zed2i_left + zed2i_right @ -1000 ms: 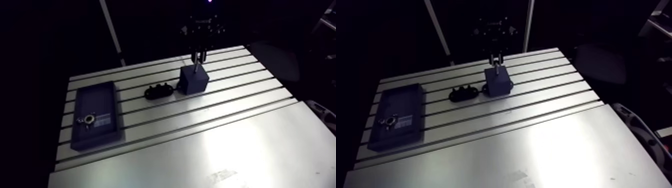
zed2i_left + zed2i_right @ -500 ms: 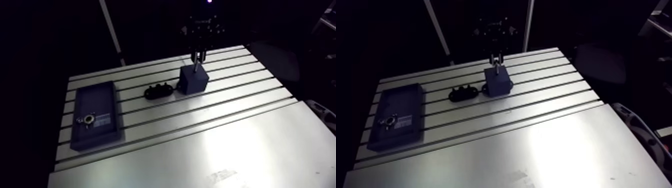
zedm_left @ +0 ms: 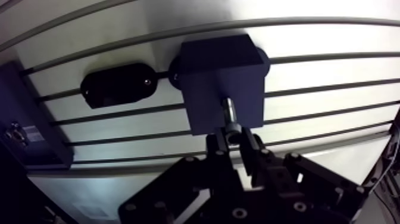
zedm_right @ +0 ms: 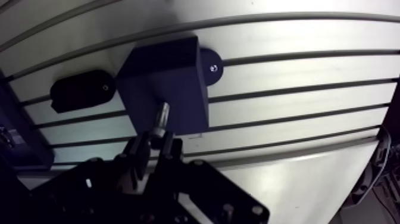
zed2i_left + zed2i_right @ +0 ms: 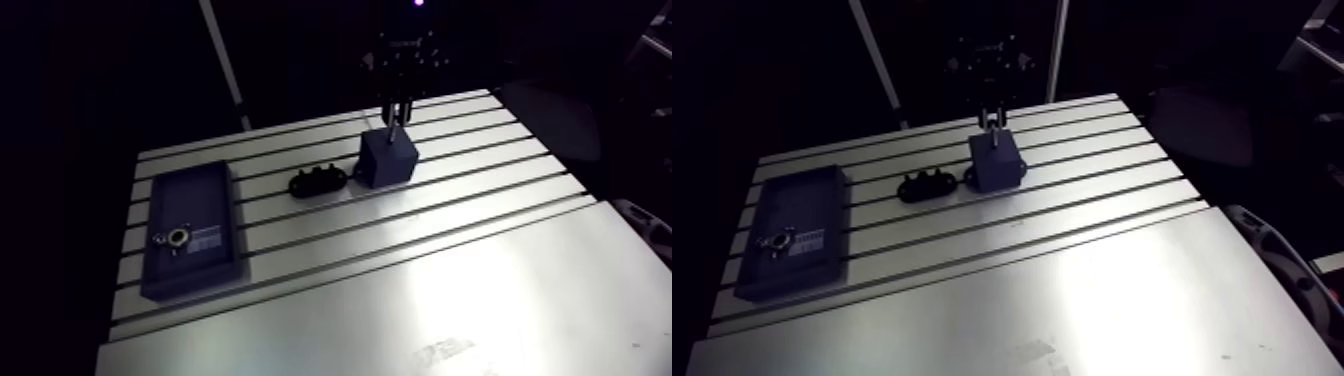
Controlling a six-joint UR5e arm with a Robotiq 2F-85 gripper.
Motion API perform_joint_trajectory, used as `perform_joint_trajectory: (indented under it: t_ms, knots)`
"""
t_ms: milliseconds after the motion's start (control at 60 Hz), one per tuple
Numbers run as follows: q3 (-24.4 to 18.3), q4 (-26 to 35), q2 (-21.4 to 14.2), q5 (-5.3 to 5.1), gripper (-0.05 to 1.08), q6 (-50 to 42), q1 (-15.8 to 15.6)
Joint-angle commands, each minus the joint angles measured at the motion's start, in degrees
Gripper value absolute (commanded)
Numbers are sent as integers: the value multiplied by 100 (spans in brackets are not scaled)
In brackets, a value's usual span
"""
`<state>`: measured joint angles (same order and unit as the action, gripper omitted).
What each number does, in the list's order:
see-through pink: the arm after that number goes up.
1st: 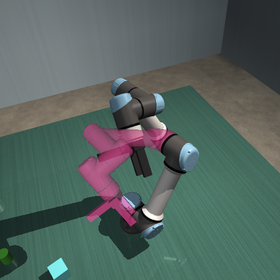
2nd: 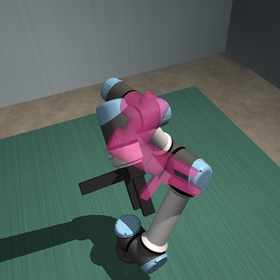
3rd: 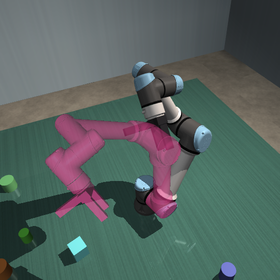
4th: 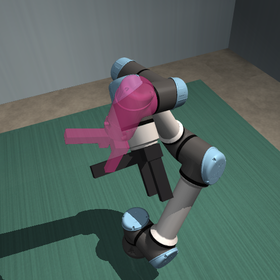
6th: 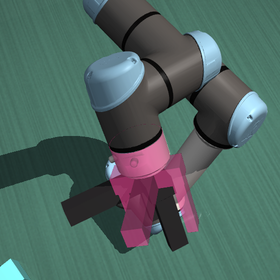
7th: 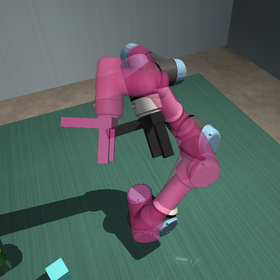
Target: Pick up the M10 bolt and insert it into the hole until fully seated.
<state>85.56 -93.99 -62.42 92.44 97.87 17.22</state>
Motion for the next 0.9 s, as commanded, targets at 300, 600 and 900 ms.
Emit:
perform_joint_trajectory:
  t_ms: [300,600,900]
  knots:
    - [-96,70,-20,5,108,8,1]
    - [-55,70,-29,-2,108,113,-8]
    - [0,62,-29,-2,108,107,-8]
